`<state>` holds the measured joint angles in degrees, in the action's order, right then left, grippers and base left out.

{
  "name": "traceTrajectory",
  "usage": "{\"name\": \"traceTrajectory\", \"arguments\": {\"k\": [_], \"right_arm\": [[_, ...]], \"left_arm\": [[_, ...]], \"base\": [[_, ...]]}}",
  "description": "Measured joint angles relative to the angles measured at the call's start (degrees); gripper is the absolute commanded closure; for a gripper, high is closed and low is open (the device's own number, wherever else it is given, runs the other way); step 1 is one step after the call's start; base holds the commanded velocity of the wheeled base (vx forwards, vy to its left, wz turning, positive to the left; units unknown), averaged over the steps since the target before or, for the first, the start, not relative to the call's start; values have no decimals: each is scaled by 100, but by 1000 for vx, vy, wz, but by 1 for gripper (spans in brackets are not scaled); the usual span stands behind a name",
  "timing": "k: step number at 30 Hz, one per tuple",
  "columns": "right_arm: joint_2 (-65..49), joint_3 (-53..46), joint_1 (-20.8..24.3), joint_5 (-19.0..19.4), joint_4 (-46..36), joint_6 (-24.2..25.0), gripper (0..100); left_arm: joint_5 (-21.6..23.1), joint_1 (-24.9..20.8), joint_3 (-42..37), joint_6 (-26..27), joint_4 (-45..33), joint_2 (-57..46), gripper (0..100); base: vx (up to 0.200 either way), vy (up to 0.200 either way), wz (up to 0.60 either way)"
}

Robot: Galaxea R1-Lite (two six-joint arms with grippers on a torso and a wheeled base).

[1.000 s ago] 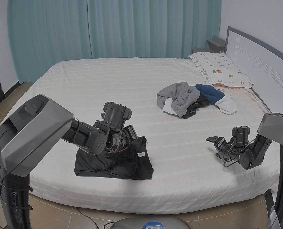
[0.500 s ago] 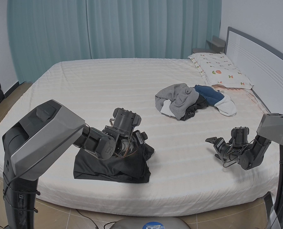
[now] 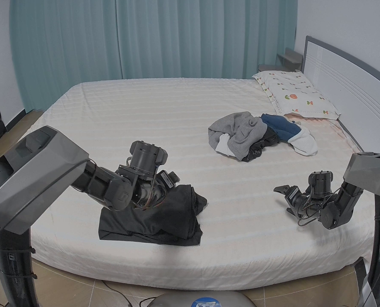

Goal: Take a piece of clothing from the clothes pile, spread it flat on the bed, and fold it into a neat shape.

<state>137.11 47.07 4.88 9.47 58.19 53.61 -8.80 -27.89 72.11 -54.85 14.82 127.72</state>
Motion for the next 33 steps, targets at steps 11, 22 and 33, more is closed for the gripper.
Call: {"name": "traceTrajectory", "arguments": {"k": [11,22,33], "right_arm": [[-28,-68,138,-23,9,0,0],[-199,-151,444,-26,52,0,0],[-539,-402,1209,18,77,-40,0]], "left_arm": [[901,802,-1208,-483,824,-521,0],[1654,1693,-2380,-942,2694,-402,0],[1736,2166,-2448,-963,2828,-68,0]], "base": [[0,127,0],[0,200,0],[0,200,0]]}}
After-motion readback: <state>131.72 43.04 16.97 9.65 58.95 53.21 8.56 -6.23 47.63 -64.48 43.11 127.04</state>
